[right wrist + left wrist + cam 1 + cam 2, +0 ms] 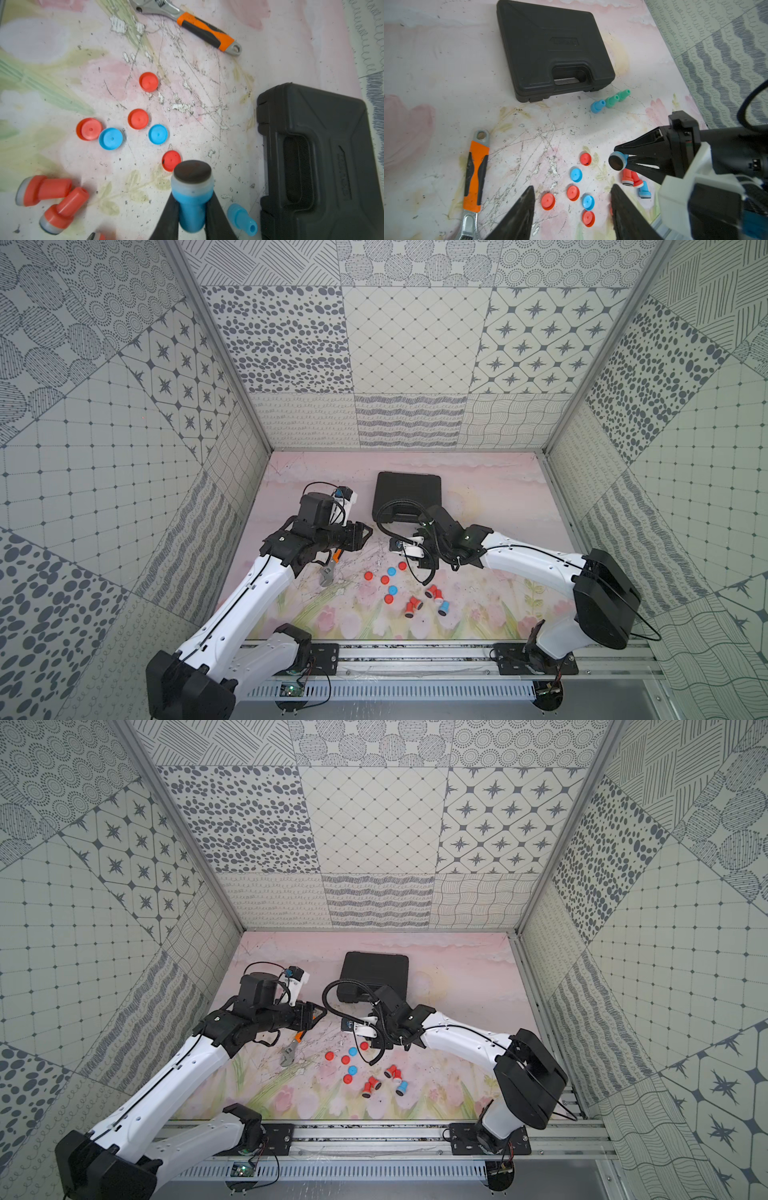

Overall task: Close the stamp cap
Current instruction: Pick up the stamp from the center of the board.

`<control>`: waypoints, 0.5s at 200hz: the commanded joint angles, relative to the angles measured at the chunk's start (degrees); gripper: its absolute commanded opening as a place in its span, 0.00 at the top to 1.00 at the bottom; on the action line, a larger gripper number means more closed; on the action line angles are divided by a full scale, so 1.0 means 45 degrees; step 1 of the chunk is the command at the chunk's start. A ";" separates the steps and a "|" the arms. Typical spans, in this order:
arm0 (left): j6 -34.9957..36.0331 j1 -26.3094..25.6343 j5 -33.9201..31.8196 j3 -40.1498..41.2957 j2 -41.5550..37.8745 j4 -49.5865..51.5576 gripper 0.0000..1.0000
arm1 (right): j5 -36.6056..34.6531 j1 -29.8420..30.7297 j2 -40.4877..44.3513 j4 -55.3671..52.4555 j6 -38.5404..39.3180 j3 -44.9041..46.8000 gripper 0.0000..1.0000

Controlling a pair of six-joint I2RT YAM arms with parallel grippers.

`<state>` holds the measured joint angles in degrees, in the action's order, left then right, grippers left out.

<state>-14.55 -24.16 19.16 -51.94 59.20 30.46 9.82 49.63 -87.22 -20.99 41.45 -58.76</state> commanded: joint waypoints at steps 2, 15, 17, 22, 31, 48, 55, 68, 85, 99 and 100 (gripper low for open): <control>-0.1814 -0.0787 0.1635 0.0036 0.0236 -0.1255 0.41 | 0.0218 0.0105 0.0710 0.0246 -0.0903 -0.0267 0.92; -0.2348 -0.0978 0.2276 0.0126 0.0390 -0.1790 0.41 | 0.0125 0.0244 0.0987 0.0235 -0.1028 -0.0271 0.95; -0.2421 -0.1012 0.2347 0.0129 0.0416 -0.1842 0.41 | 0.0113 0.0276 0.1024 0.0257 -0.1013 -0.0264 0.95; -0.2583 -0.1124 0.2471 0.0120 0.0477 -0.1981 0.41 | 0.0107 0.0330 0.1132 0.0286 -0.0966 -0.0206 0.96; -0.2721 -0.1355 0.2491 0.0085 0.0620 -0.2082 0.41 | 0.0221 0.0407 0.1312 0.0284 -0.0811 -0.0134 0.97; -0.2723 -0.1749 0.2473 0.0011 0.0854 -0.2128 0.41 | 0.0321 0.0475 0.1553 0.0358 -0.0620 -0.0054 0.99; -0.2758 -0.1847 0.2471 0.0044 0.0916 -0.2189 0.41 | 0.0352 0.0505 0.1636 0.0444 -0.0615 -0.0014 1.00; -0.2882 -0.1960 0.2596 0.0133 0.1031 -0.2485 0.41 | 0.0470 0.0553 0.1810 0.0574 -0.0563 0.0019 1.00; -0.3156 -0.2025 0.2795 0.0179 0.1244 -0.2862 0.41 | 0.0527 0.0633 0.1972 0.0734 -0.0481 0.0060 1.00; -0.3251 -0.2106 0.2873 0.0112 0.1476 -0.2948 0.42 | 0.0541 0.0652 0.2077 0.0817 -0.0481 0.0068 1.00; -0.3251 -0.2108 0.2882 0.0095 0.1494 -0.2944 0.42 | 0.0536 0.0652 0.2077 0.0837 -0.0481 0.0069 1.00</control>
<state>-24.99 -32.60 27.92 -51.24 64.10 23.18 11.09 52.14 -79.77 -20.23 39.29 -58.96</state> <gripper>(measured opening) 0.583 0.208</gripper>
